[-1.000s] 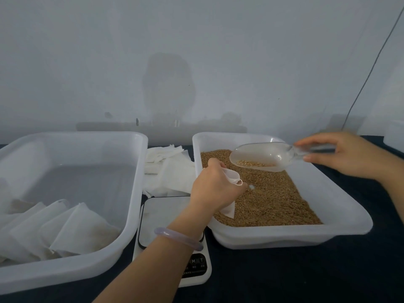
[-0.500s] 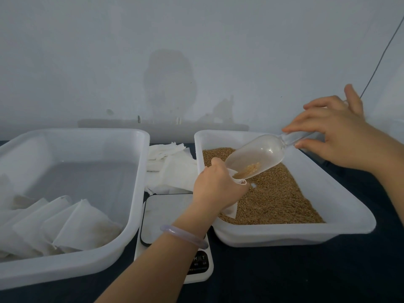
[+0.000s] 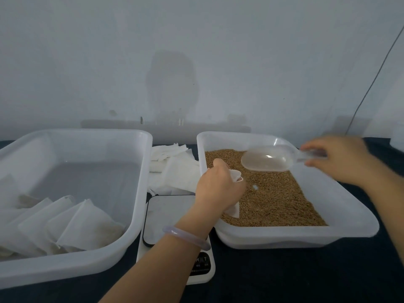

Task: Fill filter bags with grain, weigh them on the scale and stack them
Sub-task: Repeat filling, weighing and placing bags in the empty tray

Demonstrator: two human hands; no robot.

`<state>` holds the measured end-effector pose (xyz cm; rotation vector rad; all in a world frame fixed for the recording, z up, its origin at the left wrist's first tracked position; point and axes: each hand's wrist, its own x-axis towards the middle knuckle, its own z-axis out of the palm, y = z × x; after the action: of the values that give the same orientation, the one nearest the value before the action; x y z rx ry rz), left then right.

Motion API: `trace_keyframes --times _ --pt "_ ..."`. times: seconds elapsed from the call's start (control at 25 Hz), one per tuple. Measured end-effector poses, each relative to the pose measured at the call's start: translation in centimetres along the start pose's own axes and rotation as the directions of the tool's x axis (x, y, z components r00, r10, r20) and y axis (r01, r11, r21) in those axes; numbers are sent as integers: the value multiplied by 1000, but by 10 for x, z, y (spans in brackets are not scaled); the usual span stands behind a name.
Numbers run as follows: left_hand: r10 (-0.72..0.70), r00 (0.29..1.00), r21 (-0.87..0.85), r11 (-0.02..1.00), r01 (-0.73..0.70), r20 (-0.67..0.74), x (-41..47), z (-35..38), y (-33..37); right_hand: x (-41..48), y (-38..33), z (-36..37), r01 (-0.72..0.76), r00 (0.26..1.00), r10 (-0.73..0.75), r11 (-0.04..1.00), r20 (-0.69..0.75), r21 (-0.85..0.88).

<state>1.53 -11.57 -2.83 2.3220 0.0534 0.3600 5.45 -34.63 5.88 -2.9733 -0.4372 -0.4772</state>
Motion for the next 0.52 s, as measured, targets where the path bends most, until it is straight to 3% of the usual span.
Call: trace_keyframes --times 0.12,0.2,0.52 --pt "16 1000 -29 999 -16 4 1 0 -1 -10 -15 45 -33 965 6 995 264 98" --pt "28 1000 -47 999 -28 -12 1 1 -1 -11 -24 70 -27 930 -23 991 367 132" --pt "39 998 -76 997 -35 51 3 1 -5 -8 -29 95 -62 876 3 992 483 107"
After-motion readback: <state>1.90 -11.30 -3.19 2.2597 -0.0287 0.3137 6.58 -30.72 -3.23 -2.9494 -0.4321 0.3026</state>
